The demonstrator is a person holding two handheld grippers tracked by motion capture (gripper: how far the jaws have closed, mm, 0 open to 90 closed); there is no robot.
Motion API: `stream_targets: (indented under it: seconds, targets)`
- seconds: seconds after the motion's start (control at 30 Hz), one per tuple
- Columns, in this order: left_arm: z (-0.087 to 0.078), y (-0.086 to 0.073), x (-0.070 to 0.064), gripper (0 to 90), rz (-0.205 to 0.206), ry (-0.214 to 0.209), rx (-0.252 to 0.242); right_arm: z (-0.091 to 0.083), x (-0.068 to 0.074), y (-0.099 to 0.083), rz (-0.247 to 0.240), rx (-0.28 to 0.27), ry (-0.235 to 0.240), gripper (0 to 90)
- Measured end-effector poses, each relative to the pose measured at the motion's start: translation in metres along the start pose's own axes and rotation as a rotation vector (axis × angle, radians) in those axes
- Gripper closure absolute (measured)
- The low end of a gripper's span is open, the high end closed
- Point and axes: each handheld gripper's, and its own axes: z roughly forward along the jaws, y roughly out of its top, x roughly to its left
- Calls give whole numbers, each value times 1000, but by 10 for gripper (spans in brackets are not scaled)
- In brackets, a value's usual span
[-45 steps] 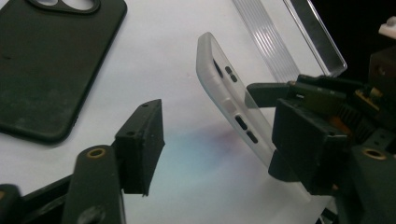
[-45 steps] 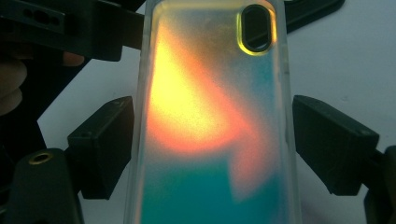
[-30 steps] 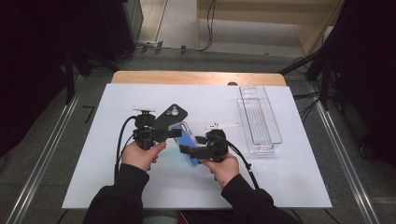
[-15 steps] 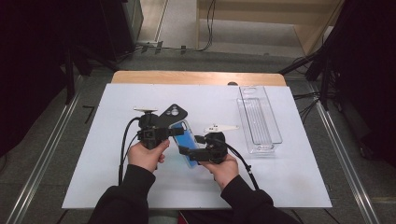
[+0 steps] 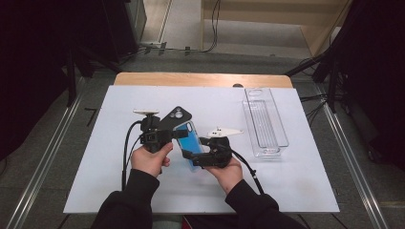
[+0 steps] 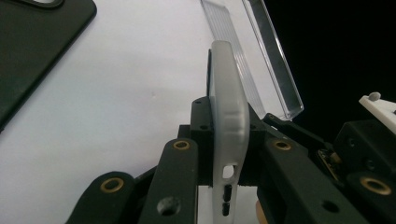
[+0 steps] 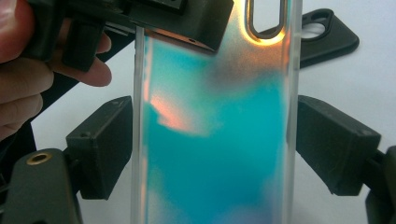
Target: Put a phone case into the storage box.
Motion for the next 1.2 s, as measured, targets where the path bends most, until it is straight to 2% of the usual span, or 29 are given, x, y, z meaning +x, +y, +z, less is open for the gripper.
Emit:
stream_targets:
  seconds: [0.13,0.17,0.2,0.23,0.27,0.33,0.47,0.57,0.67,0.7,0.77,0.93,1.2]
  targets:
    - [-1,-1,-3,812,5,-15,-3,-1,-3,2,-33,7,24,123]
    - [0,-1,-4,813,6,-16,-4,-1,-3,3,-40,16,30,94]
    - [0,-2,-5,813,8,-16,-6,0,-3,4,-49,23,28,68]
    - [0,-1,-5,813,16,-17,3,1,-2,4,-57,29,20,0]
    - [0,-2,-6,813,20,-14,-4,2,-2,5,-72,34,-1,0]
    - [-1,-2,-9,812,34,-7,-8,2,0,5,-108,43,-2,0]
    - [-4,-2,-14,811,87,24,-28,-2,0,6,-124,42,-12,0]
    - [-6,-5,-18,810,157,64,-64,-6,-2,7,-119,29,13,0]
    - [-6,-7,-19,809,210,89,-95,-11,-4,8,-133,22,-4,0]
    - [-6,-9,-19,809,229,86,-114,-12,-4,9,-137,27,-7,0]
    - [-7,-10,-18,809,240,89,-143,-14,-4,9,-132,37,-6,0]
    - [-9,-17,-16,809,302,96,-229,-14,-5,8,-141,68,-12,0]
    - [-8,-26,-19,810,384,131,-293,-13,-4,6,-139,64,-19,0]
